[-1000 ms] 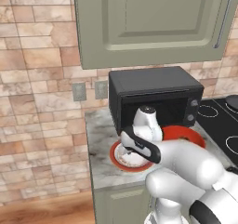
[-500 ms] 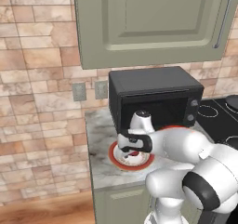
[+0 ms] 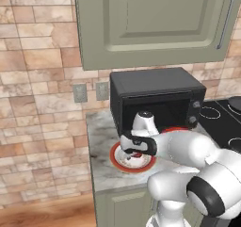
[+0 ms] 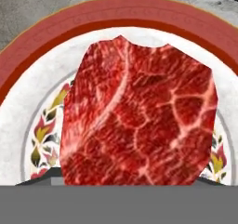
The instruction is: Place the steak on the plate and place the mushroom on the same plate.
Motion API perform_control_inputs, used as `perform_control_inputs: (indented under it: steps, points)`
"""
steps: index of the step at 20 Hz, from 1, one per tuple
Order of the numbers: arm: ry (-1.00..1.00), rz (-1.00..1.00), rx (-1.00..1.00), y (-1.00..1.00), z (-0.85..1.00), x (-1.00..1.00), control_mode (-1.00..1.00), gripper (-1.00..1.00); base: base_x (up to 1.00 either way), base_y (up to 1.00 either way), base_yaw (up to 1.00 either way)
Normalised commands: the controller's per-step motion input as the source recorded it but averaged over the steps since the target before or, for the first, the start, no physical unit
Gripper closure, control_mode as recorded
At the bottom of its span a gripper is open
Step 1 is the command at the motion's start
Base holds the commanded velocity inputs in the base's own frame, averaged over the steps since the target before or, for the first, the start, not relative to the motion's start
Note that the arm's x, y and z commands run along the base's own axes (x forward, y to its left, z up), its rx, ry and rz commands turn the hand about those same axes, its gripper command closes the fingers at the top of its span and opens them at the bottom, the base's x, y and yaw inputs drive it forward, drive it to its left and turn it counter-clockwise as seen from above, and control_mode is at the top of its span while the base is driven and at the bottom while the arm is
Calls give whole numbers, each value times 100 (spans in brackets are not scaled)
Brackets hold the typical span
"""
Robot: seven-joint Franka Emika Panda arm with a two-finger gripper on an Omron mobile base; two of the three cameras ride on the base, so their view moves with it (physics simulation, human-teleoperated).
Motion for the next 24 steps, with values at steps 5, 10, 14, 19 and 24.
perform_control_inputs:
  steps: [5, 10, 14, 19, 24]
  points:
    - [-10, 0, 0, -36, 22, -81, -100, -100, 0, 0, 0]
    - [-9, -1, 0, -12, 18, -55, -100, -100, 0, 0, 0]
    - [-6, -1, 0, -31, 48, -70, -100, -100, 0, 0, 0]
    - [-5, -3, 1, -71, 58, -82, -100, -100, 0, 0, 0]
    - [0, -12, 0, -94, 63, -35, -100, -100, 0, 0, 0]
